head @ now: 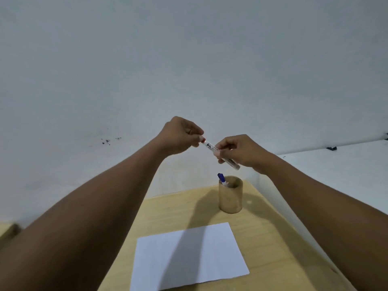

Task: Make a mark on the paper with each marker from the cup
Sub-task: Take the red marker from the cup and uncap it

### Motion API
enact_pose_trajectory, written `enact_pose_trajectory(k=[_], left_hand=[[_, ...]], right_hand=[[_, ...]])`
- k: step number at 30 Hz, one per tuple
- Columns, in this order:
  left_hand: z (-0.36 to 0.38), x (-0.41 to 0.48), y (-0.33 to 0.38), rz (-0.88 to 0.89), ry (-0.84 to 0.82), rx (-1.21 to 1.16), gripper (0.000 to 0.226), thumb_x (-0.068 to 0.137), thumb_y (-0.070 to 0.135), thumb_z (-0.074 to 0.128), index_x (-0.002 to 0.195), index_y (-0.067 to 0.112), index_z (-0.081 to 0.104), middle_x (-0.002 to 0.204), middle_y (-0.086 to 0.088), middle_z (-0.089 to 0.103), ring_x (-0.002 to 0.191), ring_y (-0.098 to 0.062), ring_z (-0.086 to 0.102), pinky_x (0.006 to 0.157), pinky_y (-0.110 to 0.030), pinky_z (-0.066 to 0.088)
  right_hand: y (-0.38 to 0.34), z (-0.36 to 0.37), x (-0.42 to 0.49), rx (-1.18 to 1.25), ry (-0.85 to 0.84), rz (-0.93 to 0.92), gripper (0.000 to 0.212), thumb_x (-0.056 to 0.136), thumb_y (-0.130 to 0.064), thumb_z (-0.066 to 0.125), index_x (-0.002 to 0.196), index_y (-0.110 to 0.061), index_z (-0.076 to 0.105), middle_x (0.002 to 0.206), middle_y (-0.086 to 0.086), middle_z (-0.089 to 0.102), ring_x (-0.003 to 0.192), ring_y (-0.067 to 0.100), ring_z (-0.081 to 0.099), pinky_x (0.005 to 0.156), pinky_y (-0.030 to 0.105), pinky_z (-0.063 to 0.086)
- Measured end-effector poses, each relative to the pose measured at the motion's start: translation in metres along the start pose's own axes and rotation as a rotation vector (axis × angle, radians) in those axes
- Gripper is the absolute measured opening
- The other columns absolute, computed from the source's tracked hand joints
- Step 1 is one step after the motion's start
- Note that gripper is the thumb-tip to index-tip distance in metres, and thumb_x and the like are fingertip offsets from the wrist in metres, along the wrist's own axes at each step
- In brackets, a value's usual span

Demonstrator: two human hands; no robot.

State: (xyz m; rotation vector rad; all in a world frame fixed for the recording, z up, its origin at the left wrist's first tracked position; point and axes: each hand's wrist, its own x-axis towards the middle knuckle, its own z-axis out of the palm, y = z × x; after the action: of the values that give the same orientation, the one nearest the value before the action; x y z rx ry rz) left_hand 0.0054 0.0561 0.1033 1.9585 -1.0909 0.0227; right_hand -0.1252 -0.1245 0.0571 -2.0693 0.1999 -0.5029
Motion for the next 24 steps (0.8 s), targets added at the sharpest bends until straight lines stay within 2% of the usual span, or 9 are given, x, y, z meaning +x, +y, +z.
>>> enact_pose_trajectory(k=[2, 4, 7, 9, 11, 13, 16, 19, 24], left_hand=[[-0.016, -0.021, -0.016, -0.064, -0.03, -0.039, 0.018, 0.088, 0.016, 0.077, 0.103, 0.006, 0.079, 0.088, -0.017, 0.08, 0.086, -0.025, 0.079, 0.086, -0.043, 0.062], [-0.025, -0.046, -0.035, -0.14, -0.052, -0.104, 0.017, 0.091, 0.017, 0.073, 0.101, 0.004, 0.079, 0.086, -0.02, 0.079, 0.08, -0.022, 0.077, 0.082, -0.037, 0.061], [-0.023, -0.085, -0.073, -0.259, -0.036, -0.252, 0.018, 0.095, 0.018, 0.069, 0.096, 0.003, 0.078, 0.074, -0.009, 0.071, 0.074, -0.018, 0.077, 0.071, -0.03, 0.059], [-0.015, -0.11, -0.101, -0.346, 0.013, -0.393, 0.018, 0.097, 0.02, 0.067, 0.094, 0.005, 0.077, 0.074, -0.008, 0.068, 0.073, -0.021, 0.076, 0.069, -0.03, 0.058], [-0.003, -0.133, -0.125, -0.435, 0.068, -0.515, 0.023, 0.097, 0.022, 0.066, 0.097, 0.001, 0.076, 0.075, -0.008, 0.067, 0.071, -0.023, 0.074, 0.071, -0.032, 0.057], [0.011, -0.152, -0.14, -0.503, 0.113, -0.595, 0.026, 0.097, 0.023, 0.066, 0.099, -0.002, 0.075, 0.072, -0.005, 0.068, 0.07, -0.023, 0.074, 0.073, -0.034, 0.057], [0.024, -0.172, -0.154, -0.542, 0.139, -0.637, 0.023, 0.095, 0.023, 0.069, 0.096, 0.0, 0.076, 0.073, -0.008, 0.07, 0.071, -0.023, 0.074, 0.075, -0.035, 0.058], [0.025, -0.183, -0.159, -0.528, 0.145, -0.622, 0.018, 0.088, 0.02, 0.078, 0.095, 0.003, 0.078, 0.073, -0.007, 0.073, 0.074, -0.022, 0.075, 0.077, -0.034, 0.06], [0.022, -0.187, -0.166, -0.472, 0.228, -0.499, 0.014, 0.085, 0.016, 0.08, 0.094, 0.005, 0.081, 0.073, -0.007, 0.076, 0.069, -0.018, 0.074, 0.067, -0.028, 0.056]], right_hand=[[-0.009, 0.013, -0.006, 0.055, -0.094, 0.048, 0.02, 0.09, -0.026, 0.075, 0.102, -0.011, 0.076, 0.092, 0.01, 0.078, 0.085, 0.019, 0.078, 0.072, 0.034, 0.054], [-0.012, 0.03, -0.011, 0.137, -0.187, 0.122, 0.024, 0.092, -0.028, 0.072, 0.108, -0.01, 0.075, 0.09, 0.007, 0.077, 0.085, 0.021, 0.077, 0.068, 0.03, 0.052], [-0.007, 0.06, -0.018, 0.347, -0.315, 0.263, 0.03, 0.094, -0.026, 0.068, 0.118, -0.009, 0.072, 0.089, 0.008, 0.074, 0.079, 0.023, 0.073, 0.066, 0.031, 0.049], [0.001, 0.083, -0.026, 0.543, -0.36, 0.339, 0.034, 0.091, -0.024, 0.068, 0.121, -0.009, 0.071, 0.091, 0.008, 0.074, 0.077, 0.022, 0.072, 0.067, 0.032, 0.048], [0.013, 0.11, -0.033, 0.759, -0.346, 0.398, 0.039, 0.081, -0.024, 0.072, 0.118, -0.01, 0.072, 0.09, 0.008, 0.073, 0.075, 0.021, 0.072, 0.066, 0.032, 0.048], [0.024, 0.141, -0.039, 0.846, -0.313, 0.451, 0.038, 0.077, -0.027, 0.075, 0.112, -0.013, 0.073, 0.086, 0.006, 0.072, 0.068, 0.019, 0.071, 0.061, 0.03, 0.047], [0.035, 0.182, -0.042, 0.774, -0.264, 0.517, 0.022, 0.086, -0.032, 0.075, 0.098, -0.015, 0.071, 0.072, 0.003, 0.068, 0.054, 0.015, 0.062, 0.051, 0.025, 0.038], [0.041, 0.205, -0.038, 0.745, -0.165, 0.543, 0.023, 0.087, -0.035, 0.075, 0.084, -0.013, 0.068, 0.062, 0.003, 0.062, 0.047, 0.012, 0.053, 0.045, 0.022, 0.032], [0.041, 0.225, -0.031, 0.801, -0.126, 0.576, 0.02, 0.089, -0.028, 0.073, 0.081, -0.01, 0.067, 0.057, 0.005, 0.063, 0.041, 0.011, 0.053, 0.04, 0.02, 0.033]])
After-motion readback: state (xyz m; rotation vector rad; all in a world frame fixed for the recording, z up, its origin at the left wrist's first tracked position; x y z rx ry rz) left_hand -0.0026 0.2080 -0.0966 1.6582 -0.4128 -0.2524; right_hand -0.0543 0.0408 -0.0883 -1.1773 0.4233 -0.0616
